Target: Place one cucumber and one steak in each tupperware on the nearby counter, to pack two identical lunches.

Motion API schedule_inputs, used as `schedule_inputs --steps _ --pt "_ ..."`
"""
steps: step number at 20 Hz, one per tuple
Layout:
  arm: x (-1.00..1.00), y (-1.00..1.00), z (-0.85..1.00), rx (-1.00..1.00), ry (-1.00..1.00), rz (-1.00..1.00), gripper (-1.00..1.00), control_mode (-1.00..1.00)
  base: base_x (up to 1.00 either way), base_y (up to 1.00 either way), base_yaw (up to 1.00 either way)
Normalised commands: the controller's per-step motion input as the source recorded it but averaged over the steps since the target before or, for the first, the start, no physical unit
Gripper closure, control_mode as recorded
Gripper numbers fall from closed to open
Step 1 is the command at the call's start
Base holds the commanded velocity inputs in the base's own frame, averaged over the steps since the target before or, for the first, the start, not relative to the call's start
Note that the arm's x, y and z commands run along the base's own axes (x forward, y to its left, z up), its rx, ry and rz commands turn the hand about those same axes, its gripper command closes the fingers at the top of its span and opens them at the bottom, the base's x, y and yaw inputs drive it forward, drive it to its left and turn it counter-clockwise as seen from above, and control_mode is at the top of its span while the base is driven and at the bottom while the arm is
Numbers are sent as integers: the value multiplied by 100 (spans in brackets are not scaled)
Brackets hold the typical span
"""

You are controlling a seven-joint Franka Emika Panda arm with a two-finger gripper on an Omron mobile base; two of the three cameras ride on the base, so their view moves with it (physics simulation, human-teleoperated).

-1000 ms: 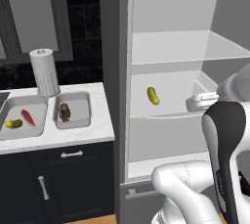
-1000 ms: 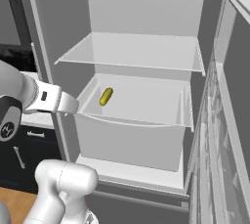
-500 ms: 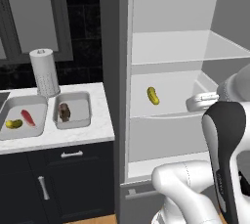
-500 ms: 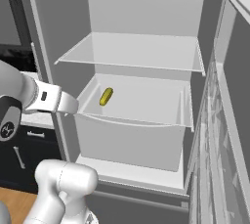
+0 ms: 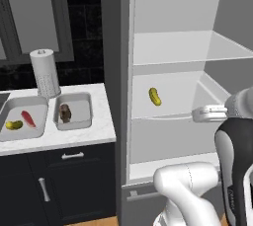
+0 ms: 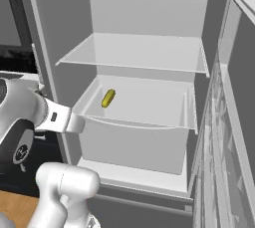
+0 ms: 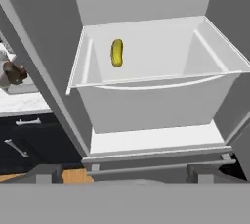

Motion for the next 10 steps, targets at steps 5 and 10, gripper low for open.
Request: schedule_inputs --steps 5,10 --pt "2 2 -21 0 -36 11 -100 -100 0 0 0" --pt "9 0 0 0 -24 10 -100 -100 0 0 0"
